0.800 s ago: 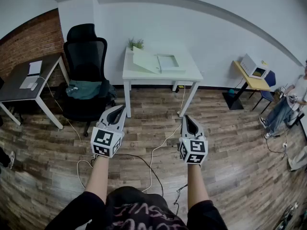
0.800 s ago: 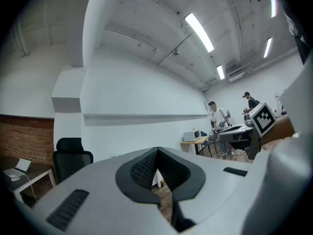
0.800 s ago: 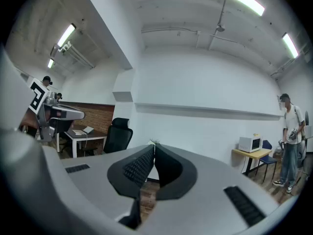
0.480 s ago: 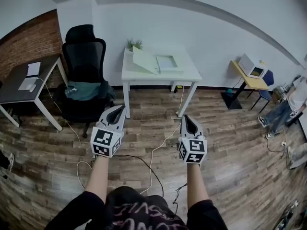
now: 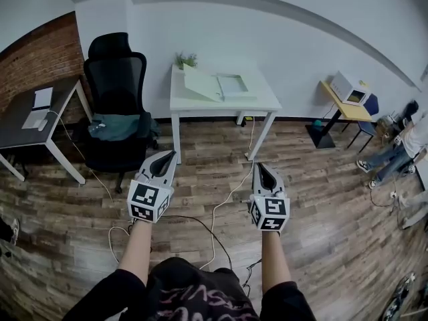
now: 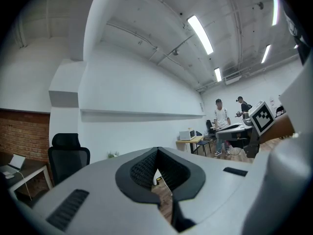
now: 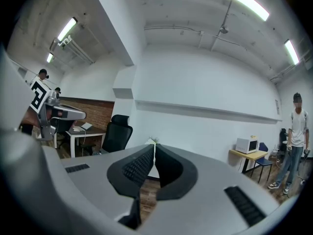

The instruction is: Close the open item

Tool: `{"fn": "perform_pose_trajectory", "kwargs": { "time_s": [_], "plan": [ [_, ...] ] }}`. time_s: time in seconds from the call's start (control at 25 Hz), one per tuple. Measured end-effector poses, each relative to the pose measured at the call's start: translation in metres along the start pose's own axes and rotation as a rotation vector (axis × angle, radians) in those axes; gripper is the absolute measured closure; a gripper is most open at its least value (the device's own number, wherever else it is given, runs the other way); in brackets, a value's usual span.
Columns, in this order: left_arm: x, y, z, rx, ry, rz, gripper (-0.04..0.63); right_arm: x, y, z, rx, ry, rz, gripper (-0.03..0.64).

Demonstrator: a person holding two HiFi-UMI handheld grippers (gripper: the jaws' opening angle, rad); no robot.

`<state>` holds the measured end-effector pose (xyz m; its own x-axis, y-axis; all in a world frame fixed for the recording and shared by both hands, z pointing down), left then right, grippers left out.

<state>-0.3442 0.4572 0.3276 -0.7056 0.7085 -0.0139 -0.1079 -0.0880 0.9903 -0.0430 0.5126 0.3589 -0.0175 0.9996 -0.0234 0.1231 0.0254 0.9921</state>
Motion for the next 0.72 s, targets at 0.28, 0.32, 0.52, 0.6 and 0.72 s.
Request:
{"fn": "perform_pose_trajectory", "kwargs": {
  "time_s": [0.28,0.32,0.52,0.6,0.72],
  "plan": [
    [0.002,0.016,-0.022,0.016,0.027,-0.005,0.583,-0.006,0.009,-0.019,0.018,0.028,-0.026,0.591],
    [0.0,0.017,-0.025,0.018,0.029,-0.004,0.583,-0.009,0.01,-0.02,0.013,0.031,-0.029,0.591],
    [-0.019,0.03,-0.039,0.039,0.036,-0.02,0.583,-0.03,0.018,-0.02,0.018,0.03,-0.051,0.591],
    [-0.031,0.035,-0.045,0.042,0.036,-0.027,0.583,-0.042,0.023,-0.017,0.015,0.026,-0.057,0.591],
    [-0.051,0.038,-0.052,0.03,0.043,-0.035,0.583,-0.064,0.03,-0.01,0.002,0.031,-0.063,0.591]
  ]
}}
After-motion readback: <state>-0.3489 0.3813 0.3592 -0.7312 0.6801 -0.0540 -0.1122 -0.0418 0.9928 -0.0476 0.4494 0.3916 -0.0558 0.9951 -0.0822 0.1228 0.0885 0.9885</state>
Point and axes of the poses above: the fingertips, and each gripper's own axes: x backward along the fingers, z to its right, y out of its underside, the point moved 7 cm from there along x, backward along the fingers, and after that the axes turned 7 degrees about y, right-handed, at the moved point
